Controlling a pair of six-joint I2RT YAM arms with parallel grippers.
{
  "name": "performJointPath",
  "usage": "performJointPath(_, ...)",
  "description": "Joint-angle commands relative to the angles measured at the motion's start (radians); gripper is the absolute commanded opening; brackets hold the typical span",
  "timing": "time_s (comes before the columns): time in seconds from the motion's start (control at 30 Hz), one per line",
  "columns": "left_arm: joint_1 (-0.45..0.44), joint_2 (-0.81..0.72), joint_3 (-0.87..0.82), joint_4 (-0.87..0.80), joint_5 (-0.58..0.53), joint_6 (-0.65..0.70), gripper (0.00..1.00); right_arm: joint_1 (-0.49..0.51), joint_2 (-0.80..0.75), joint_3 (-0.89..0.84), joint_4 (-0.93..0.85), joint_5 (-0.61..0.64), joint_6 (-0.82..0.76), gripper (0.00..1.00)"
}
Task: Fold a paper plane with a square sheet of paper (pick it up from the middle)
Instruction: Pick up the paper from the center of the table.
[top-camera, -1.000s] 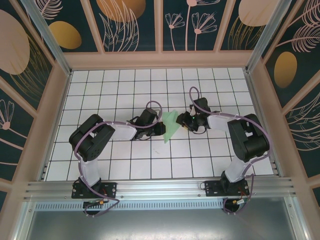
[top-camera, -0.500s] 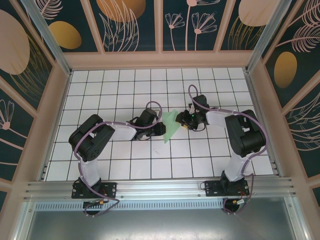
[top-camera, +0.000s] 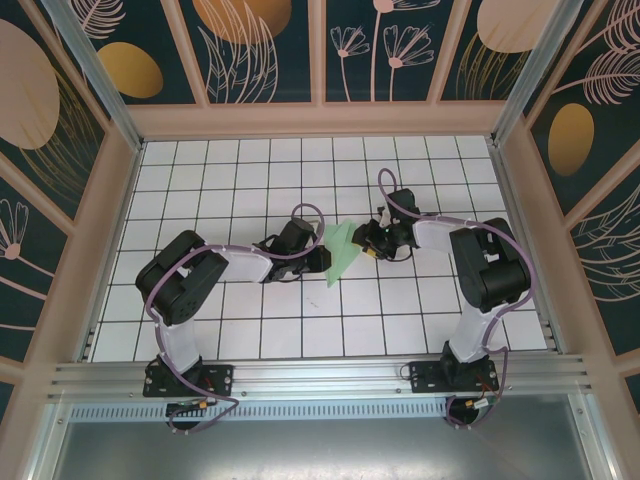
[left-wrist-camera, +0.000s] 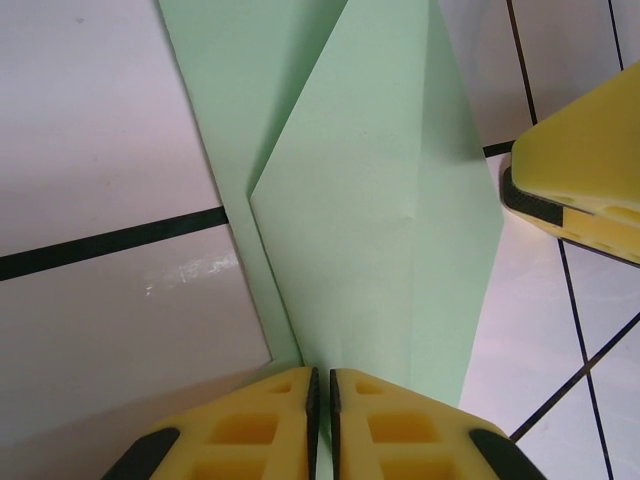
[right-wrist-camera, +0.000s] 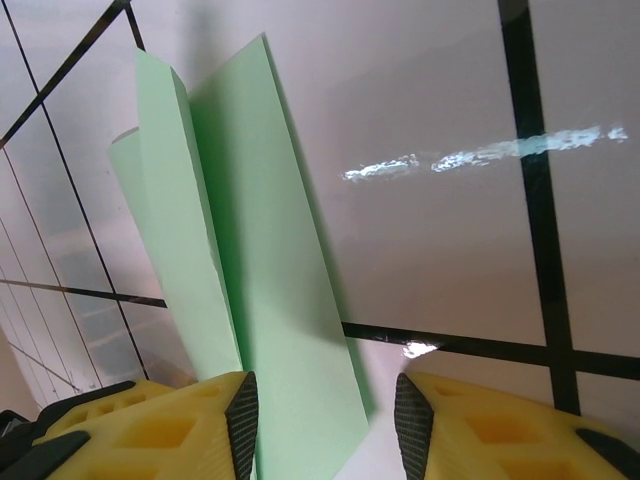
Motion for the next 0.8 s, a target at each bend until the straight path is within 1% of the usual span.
performJointPath(0.0,0.002,0.015,-0.016,-0.088,-0.026,0.019,0.13,0.016,0.062,0.001,0.161,-0.043,-0.009,0.45)
performJointPath(0.27,0.001,0.038,-0.011,-0.104,0.007,0.047,0.13,0.016,0.074,0.015,0.177,-0.077,-0.007,0.45)
performJointPath(0.47,0.001,0.032,-0.025,-0.069,0.039,0.032,0.13,0.036,0.081,0.036,0.169,-0.085,0.002,0.41)
performJointPath(0.67,0.002,0.029,-0.028,-0.058,0.044,0.031,0.13,0.05,0.065,0.029,0.177,-0.072,0.013,0.41)
performJointPath(0.77,0.001,0.023,-0.034,-0.06,0.045,0.034,0.13,0.047,0.057,0.027,0.2,-0.089,0.02,0.41)
